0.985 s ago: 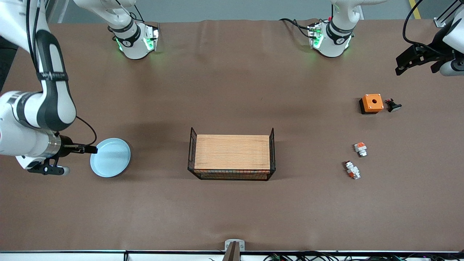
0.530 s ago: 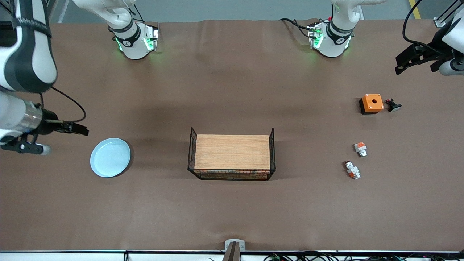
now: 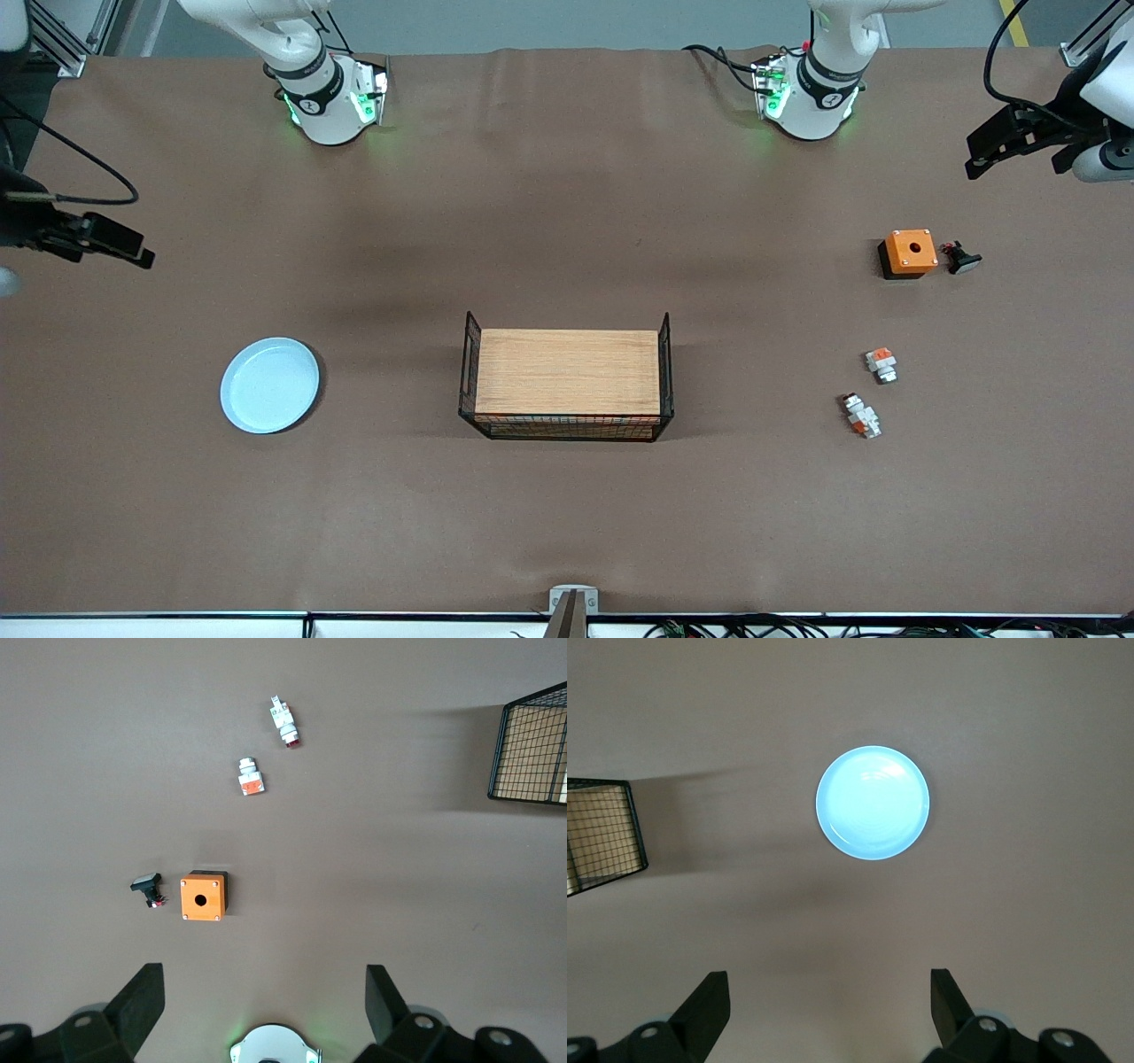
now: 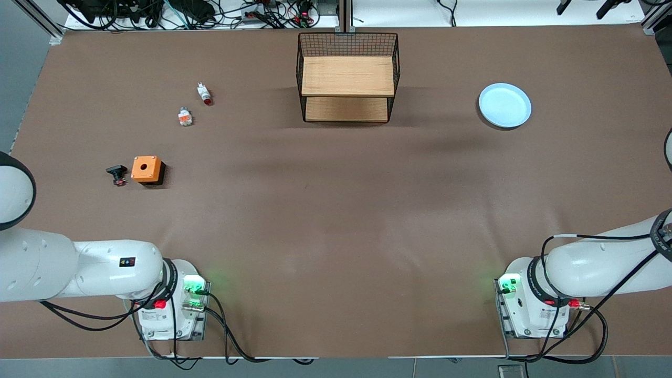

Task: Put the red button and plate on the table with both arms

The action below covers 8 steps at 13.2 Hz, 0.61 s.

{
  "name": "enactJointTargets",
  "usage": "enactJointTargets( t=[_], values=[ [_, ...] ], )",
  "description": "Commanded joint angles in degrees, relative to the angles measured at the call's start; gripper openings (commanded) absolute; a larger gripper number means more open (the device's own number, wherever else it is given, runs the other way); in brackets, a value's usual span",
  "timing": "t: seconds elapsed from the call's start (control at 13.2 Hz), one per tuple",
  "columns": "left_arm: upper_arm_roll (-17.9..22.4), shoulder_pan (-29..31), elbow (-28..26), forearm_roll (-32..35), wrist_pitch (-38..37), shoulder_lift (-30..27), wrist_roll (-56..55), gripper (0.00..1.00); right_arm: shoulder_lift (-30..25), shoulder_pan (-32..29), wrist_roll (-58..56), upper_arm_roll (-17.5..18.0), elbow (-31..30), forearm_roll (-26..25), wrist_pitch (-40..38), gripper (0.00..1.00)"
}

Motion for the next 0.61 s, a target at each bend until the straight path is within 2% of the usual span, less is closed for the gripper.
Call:
enactJointTargets(
  t=[0.0,0.15,0.53],
  values=[
    [-0.8,0.1,-2.2,0.4,0.3,-2.5,0.1,1.00,1.0,-0.2,0.9,-0.4,3.9,-0.5,-1.9,1.00],
    [-0.9,0.1,-3.5,0.4,1.4,-3.5,0.1,1.00,0.9,-0.3,0.9,-0.3,4.0,-0.7,-1.9,1.00],
    [-0.8,0.0,-2.1,0.4,1.6,-2.9,0.4,1.00,0.9,-0.3,0.9,-0.3,4.1,-0.8,-1.9,1.00]
  ],
)
